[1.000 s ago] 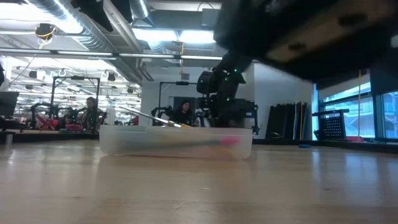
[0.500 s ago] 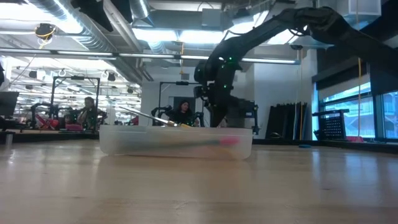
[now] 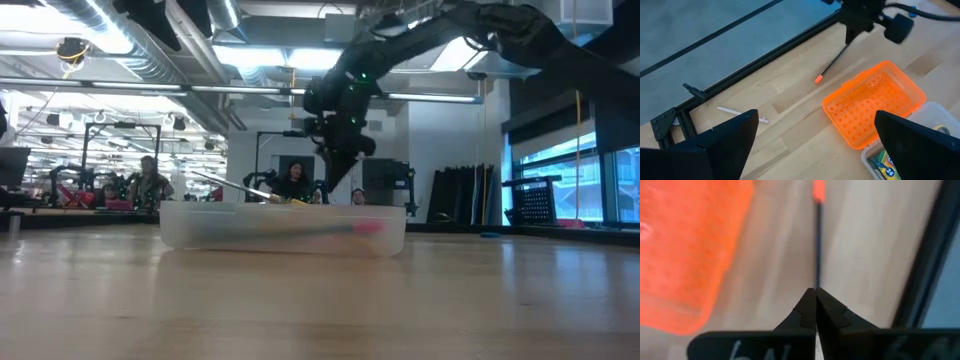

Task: Pack school essentials
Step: Put the black pencil into the supply box

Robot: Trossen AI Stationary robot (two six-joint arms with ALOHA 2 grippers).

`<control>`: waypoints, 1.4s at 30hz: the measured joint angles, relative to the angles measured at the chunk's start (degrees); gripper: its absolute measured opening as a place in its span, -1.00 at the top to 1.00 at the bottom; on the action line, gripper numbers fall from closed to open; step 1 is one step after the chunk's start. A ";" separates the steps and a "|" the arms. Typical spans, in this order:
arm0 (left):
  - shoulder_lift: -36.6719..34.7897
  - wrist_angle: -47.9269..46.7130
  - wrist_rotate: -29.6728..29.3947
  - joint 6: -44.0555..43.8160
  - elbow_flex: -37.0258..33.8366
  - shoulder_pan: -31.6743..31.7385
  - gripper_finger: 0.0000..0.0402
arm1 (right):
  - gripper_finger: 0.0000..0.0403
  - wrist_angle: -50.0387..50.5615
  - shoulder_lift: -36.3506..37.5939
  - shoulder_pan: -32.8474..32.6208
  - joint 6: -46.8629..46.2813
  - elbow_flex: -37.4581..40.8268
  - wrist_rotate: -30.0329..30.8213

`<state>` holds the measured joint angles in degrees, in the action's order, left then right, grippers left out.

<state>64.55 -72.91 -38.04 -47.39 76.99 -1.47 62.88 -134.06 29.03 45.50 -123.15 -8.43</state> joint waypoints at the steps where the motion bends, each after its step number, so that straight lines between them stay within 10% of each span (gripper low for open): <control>1: 0.00 0.01 0.00 -0.01 0.00 0.00 -0.96 | 0.99 -0.31 0.00 -0.91 0.00 -0.34 -0.09; 21: 0.00 -0.01 1.33 0.02 0.00 -0.10 -0.96 | 0.63 -18.91 0.07 -6.05 -6.43 0.65 -7.08; 29: 0.00 -0.10 1.36 0.02 0.00 -0.16 -0.96 | 0.24 -18.94 -0.41 -5.80 -7.05 0.65 -5.31; 42: 0.02 -0.41 1.37 0.02 0.00 -0.17 -0.96 | 0.20 -19.81 -6.92 -5.39 -9.68 0.74 0.24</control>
<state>64.58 -73.32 -36.67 -47.37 76.99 -1.64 43.07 -140.98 23.64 35.81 -122.41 -8.19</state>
